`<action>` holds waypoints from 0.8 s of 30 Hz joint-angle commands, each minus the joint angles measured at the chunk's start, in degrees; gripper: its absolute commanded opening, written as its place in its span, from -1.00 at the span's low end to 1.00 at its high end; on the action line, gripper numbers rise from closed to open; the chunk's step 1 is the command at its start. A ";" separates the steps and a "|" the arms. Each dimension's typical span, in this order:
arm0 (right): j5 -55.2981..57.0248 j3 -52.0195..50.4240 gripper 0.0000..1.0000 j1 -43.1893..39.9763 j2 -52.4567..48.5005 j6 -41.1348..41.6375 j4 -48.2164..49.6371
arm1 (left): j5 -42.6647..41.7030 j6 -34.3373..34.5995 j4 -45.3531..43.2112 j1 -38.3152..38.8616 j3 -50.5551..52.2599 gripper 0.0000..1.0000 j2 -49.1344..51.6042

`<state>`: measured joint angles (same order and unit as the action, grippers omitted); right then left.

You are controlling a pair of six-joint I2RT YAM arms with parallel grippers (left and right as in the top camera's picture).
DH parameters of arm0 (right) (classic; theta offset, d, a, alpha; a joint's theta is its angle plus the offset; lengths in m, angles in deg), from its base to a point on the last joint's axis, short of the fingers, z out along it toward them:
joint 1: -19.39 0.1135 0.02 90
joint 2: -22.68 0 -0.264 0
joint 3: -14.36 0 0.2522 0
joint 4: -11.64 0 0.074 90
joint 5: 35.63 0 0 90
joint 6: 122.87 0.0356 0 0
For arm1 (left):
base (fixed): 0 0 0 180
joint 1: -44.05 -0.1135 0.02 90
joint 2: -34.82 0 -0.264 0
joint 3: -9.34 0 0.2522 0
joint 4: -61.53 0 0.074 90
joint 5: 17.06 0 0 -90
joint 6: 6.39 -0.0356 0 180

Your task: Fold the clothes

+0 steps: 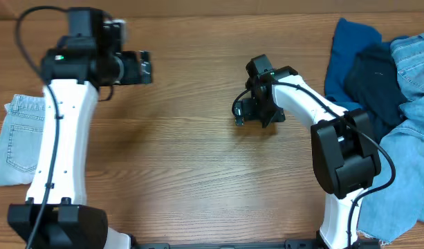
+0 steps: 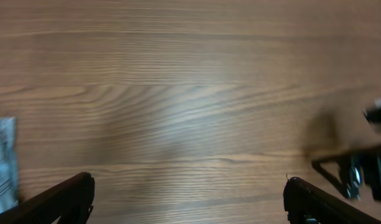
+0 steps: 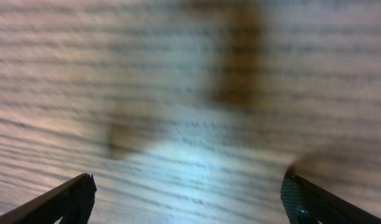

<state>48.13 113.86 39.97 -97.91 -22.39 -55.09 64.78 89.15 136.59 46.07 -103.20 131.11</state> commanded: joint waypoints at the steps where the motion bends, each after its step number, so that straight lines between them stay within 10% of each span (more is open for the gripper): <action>1: -1.95 1.77 1.00 -1.27 -0.92 -0.81 -0.48 | 1.22 -2.99 0.04 4.59 -0.28 1.00 0.70; 15: 2.38 5.14 1.00 -11.04 26.03 1.57 -2.89 | 5.46 0.22 1.01 7.06 2.08 1.00 0.31; 24: 2.19 -16.31 1.00 -10.95 48.33 6.12 1.60 | 2.71 0.52 -11.69 8.15 28.33 1.00 -15.65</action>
<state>50.16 106.06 28.95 -58.88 -18.46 -55.53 68.39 88.78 128.18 53.09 -82.92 125.65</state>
